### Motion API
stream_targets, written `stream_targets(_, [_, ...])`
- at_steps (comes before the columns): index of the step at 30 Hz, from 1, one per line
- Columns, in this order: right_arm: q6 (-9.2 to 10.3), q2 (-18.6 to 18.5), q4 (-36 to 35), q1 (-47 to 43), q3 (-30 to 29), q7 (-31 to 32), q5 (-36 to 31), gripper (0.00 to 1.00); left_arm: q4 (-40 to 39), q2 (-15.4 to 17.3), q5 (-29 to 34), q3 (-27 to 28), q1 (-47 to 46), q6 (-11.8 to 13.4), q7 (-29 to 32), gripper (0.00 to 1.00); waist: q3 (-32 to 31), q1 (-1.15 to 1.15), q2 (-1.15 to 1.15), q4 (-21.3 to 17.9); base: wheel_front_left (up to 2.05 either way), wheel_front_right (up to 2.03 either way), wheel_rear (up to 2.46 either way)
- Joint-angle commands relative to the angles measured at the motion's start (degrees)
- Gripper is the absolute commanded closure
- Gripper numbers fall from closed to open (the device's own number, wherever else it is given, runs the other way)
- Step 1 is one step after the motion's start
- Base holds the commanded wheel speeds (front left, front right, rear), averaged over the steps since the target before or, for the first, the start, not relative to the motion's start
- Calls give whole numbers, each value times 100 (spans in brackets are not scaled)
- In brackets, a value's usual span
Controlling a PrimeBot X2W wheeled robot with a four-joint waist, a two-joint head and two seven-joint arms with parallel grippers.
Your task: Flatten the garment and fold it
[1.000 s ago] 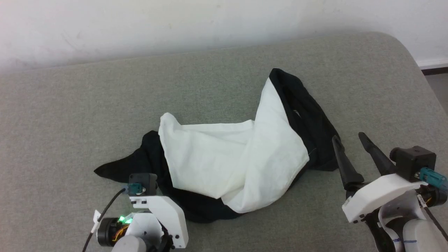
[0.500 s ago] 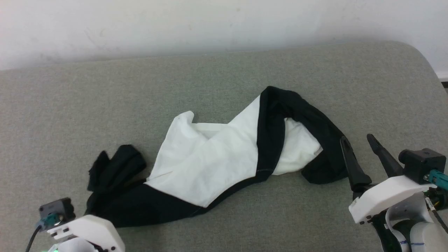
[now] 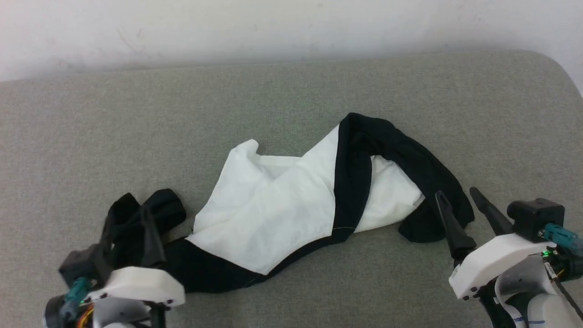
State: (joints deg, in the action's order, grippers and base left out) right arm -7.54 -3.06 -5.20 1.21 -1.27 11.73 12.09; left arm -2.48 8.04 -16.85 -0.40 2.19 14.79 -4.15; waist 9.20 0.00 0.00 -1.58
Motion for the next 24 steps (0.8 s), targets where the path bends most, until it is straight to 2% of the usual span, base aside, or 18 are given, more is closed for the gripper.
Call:
stream_targets(1, [5,18,13,-46,42,34,19,0,51,-34,58,-100,-102,-91,-131,0,10,0,0,6,0,0,0])
stream_targets(5, [5,18,48,5,224,138,107,0,243,-141,171,-471,-353,-308,-546,0,39,0,0,15,0,0,0])
stream_targets(11, [5,18,272,341,730,505,665,0,231,-261,331,-703,-662,-416,-1005,0,191,0,0,93,0,0,0])
stream_targets(16, [5,18,798,851,854,1056,1122,0,270,-309,393,-728,-832,-567,-1078,0,358,0,0,244,0,0,0])
stream_targets(20, [5,18,1328,1248,844,1510,1241,0,190,-381,458,-717,-892,-617,-1082,0,480,0,0,396,0,0,0])
stream_targets(24, [5,18,1673,1587,856,1640,1353,0,221,-436,470,-714,-903,-649,-1084,0,571,0,0,508,0,0,0])
